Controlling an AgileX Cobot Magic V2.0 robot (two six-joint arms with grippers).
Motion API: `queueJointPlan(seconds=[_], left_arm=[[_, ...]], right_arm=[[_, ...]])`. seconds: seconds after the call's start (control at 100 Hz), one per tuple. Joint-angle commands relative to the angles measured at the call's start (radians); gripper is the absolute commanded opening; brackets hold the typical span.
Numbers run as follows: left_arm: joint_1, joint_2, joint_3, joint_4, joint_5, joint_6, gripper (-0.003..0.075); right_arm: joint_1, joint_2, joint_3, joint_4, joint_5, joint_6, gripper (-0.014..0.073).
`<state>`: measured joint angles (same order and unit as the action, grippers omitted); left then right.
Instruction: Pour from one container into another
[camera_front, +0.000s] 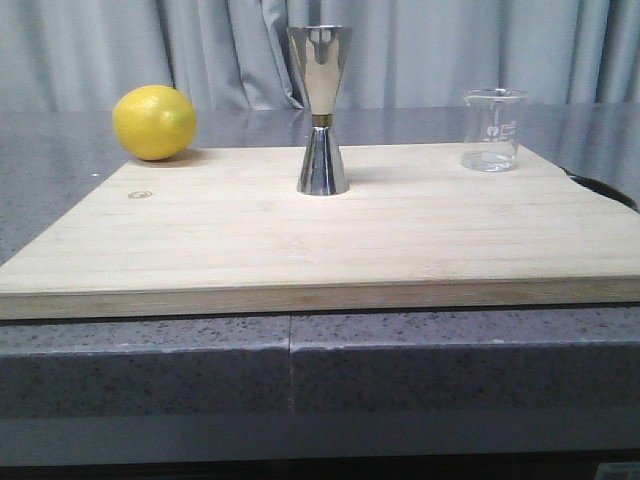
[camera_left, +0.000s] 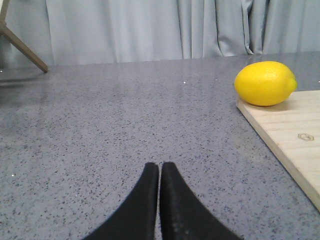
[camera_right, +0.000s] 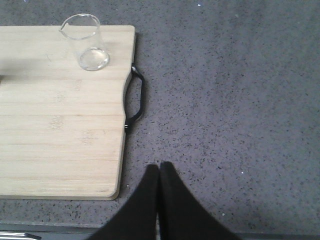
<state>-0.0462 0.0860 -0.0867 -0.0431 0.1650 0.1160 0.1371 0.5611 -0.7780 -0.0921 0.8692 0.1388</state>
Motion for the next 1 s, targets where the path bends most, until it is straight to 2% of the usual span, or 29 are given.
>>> queueJointPlan(seconds=[0.0, 0.14, 0.99], left_arm=[[0.012, -0.055, 0.039, -0.013, -0.138, 0.003, -0.0021], [0.025, -0.116, 0.114, -0.013, -0.177, 0.003, -0.0021], [0.03, -0.114, 0.112, -0.006, -0.173, 0.003, -0.0021]], right_arm=[[-0.001, 0.001, -0.023, -0.011, -0.07, -0.01, -0.0069], [-0.001, 0.001, -0.023, -0.011, -0.07, -0.01, -0.0069], [-0.001, 0.001, -0.023, -0.011, -0.068, -0.01, -0.0069]])
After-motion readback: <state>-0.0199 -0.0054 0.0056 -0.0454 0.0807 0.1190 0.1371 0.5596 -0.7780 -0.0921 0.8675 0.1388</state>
